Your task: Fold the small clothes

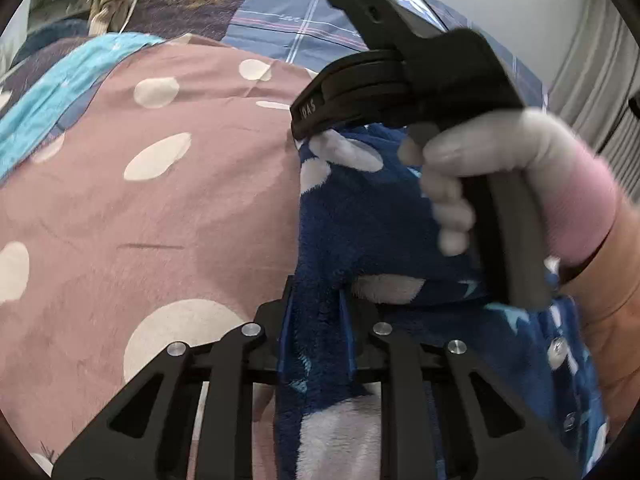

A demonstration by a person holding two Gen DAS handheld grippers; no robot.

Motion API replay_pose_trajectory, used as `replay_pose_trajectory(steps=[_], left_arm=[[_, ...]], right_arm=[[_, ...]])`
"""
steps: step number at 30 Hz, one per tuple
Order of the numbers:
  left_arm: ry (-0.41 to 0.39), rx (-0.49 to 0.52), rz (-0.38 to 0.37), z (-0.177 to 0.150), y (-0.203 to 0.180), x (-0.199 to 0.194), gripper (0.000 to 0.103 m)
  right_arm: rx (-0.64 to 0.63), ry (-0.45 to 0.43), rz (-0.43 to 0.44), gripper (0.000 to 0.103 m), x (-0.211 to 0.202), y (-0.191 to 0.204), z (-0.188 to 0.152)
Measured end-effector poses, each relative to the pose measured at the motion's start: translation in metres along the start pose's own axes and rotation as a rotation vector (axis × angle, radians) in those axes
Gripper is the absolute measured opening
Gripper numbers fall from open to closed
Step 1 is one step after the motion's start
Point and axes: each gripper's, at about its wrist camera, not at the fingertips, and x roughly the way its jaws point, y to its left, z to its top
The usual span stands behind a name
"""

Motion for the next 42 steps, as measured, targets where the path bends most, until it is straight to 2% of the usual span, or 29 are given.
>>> replay_pose_trajectory(steps=[3,6,7,9,11,15,16,18,20,21,22,23,25,28,30,34,36,38,40,42], left_arm=[[-0.006,-0.029,-0.01,0.0,0.004,-0.002,0.021],[0.005,-0.034,-0.014,0.0,0.004,0.0,0.021],[0.007,-0.038,-0.018,0.0,0.005,0.0,0.021],[0.009,-0.045,-0.027,-0.001,0.008,-0.001,0.022],[0.013,-0.049,-0.032,-0.001,0.009,-0.001,0.023],[0.014,-0.042,-0.032,0.0,0.009,-0.002,0.023],[0.014,-0.04,-0.03,-0.001,0.009,-0.002,0.023],[0.014,-0.038,-0.029,0.0,0.01,-0.001,0.023],[0.013,-0.033,-0.024,0.001,0.009,-0.001,0.023],[0.011,-0.03,-0.02,0.0,0.008,-0.001,0.023],[0.005,-0.016,-0.022,0.0,0.005,-0.003,0.023],[-0.003,-0.002,-0.011,-0.001,0.002,-0.004,0.023],[-0.021,0.029,0.022,-0.001,-0.005,-0.009,0.022],[-0.074,0.08,0.073,0.003,-0.021,-0.027,0.021],[-0.11,0.123,0.034,0.012,-0.042,-0.047,0.021],[-0.112,0.202,0.009,0.033,-0.085,-0.057,0.021],[-0.086,0.2,-0.02,0.046,-0.106,-0.043,0.024],[-0.054,0.208,-0.008,0.051,-0.124,-0.017,0.029],[-0.007,0.238,0.026,0.044,-0.137,0.02,0.031],[0.09,0.254,0.075,0.023,-0.137,0.066,0.036]], right_arm=[[0.059,-0.052,0.027,0.007,0.009,-0.002,0.004],[0.045,-0.059,0.036,0.009,0.018,-0.002,0.0],[0.069,-0.072,0.044,0.014,0.009,-0.006,0.0],[0.109,-0.124,0.008,0.033,-0.022,-0.017,-0.004],[0.103,-0.185,-0.005,0.036,-0.06,-0.026,-0.017],[0.075,-0.204,-0.036,0.036,-0.136,-0.057,-0.091],[0.101,-0.196,-0.053,0.036,-0.155,-0.072,-0.123],[0.182,-0.159,-0.075,0.034,-0.17,-0.098,-0.167],[0.29,-0.084,-0.123,0.033,-0.167,-0.127,-0.208],[0.365,-0.005,-0.169,0.033,-0.153,-0.145,-0.233],[0.396,0.02,-0.153,0.032,-0.142,-0.156,-0.249],[0.402,-0.071,-0.101,0.032,-0.142,-0.162,-0.261],[0.435,-0.093,-0.066,0.032,-0.144,-0.167,-0.265],[0.395,-0.085,-0.119,0.034,-0.141,-0.158,-0.259],[0.385,-0.094,-0.13,0.034,-0.141,-0.157,-0.26],[0.429,-0.124,-0.07,0.034,-0.145,-0.164,-0.268],[0.43,-0.13,-0.067,0.034,-0.144,-0.165,-0.269],[0.422,-0.129,-0.079,0.034,-0.144,-0.163,-0.267],[0.423,-0.133,-0.075,0.034,-0.145,-0.164,-0.266],[0.466,-0.159,-0.017,0.033,-0.155,-0.171,-0.272]])
